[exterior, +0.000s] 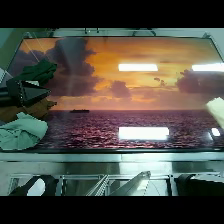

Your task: Fold the shirts.

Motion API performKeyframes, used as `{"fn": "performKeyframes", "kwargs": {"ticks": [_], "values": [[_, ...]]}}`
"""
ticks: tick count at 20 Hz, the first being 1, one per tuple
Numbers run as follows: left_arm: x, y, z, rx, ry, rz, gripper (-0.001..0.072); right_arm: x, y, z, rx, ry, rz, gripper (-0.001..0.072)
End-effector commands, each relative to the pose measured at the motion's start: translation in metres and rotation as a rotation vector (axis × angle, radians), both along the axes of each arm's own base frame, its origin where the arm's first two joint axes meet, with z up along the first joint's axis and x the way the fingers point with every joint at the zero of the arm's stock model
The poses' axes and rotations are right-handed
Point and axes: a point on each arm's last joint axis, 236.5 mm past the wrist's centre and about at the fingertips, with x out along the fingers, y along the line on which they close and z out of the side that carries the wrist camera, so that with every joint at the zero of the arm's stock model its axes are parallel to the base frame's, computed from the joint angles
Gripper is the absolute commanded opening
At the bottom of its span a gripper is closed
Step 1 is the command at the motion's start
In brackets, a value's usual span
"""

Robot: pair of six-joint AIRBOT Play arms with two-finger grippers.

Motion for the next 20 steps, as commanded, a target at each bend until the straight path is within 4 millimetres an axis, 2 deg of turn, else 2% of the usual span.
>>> {"fn": "performKeyframes", "kwargs": {"ticks": [1,2,4,7,8,9,11,12,13,14,15,17,19,20], "values": [[-0.001,-0.001,0.000,-0.001,0.001,-0.003,0.0348,-0.039,0.022,-0.010,0.121,0.017,-0.062,0.0662],[0.000,0.000,0.000,-0.001,0.001,-0.003,0.0349,-0.040,0.028,-0.007,0.142,0.019,-0.057,0.0691],[-0.001,-0.001,0.000,-0.002,0.002,-0.006,0.0349,-0.039,0.034,0.007,0.171,0.021,-0.052,0.0691],[-0.004,-0.003,0.001,-0.007,0.006,-0.020,0.0349,-0.023,0.045,0.046,0.209,0.025,-0.016,0.0681],[-0.004,-0.002,0.001,-0.007,0.006,-0.019,0.0348,-0.014,0.049,0.061,0.215,0.022,0.003,0.0557],[-0.004,-0.002,0.001,-0.007,0.004,-0.018,0.0349,0.005,0.053,0.079,0.196,-0.013,0.029,0.0389],[-0.002,-0.004,0.007,-0.028,-0.009,-0.017,0.0348,0.064,0.061,0.114,0.117,-0.175,0.087,0.0133],[-0.002,-0.006,0.011,-0.046,-0.017,-0.018,0.0346,0.101,0.072,0.134,0.077,-0.286,0.139,0.0053],[-0.001,-0.007,0.013,-0.052,-0.020,-0.017,0.0262,0.133,0.087,0.154,0.042,-0.383,0.204,0.0021],[-0.001,-0.006,0.012,-0.047,-0.024,-0.019,0.0020,0.158,0.105,0.173,0.010,-0.457,0.274,0.0020],[-0.001,-0.006,0.012,-0.041,-0.032,-0.023,0.0000,0.178,0.127,0.190,-0.022,-0.515,0.362,0.0021],[-0.002,-0.006,0.009,-0.032,-0.032,-0.027,-0.0001,0.198,0.178,0.211,-0.067,-0.554,0.544,0.0020],[-0.009,-0.013,0.004,-0.035,-0.020,-0.041,0.0000,0.201,0.228,0.221,-0.081,-0.581,0.694,0.0020],[-0.014,-0.018,-0.003,-0.019,-0.013,-0.043,0.0000,0.196,0.252,0.218,-0.068,-0.584,0.742,0.0020]]}}
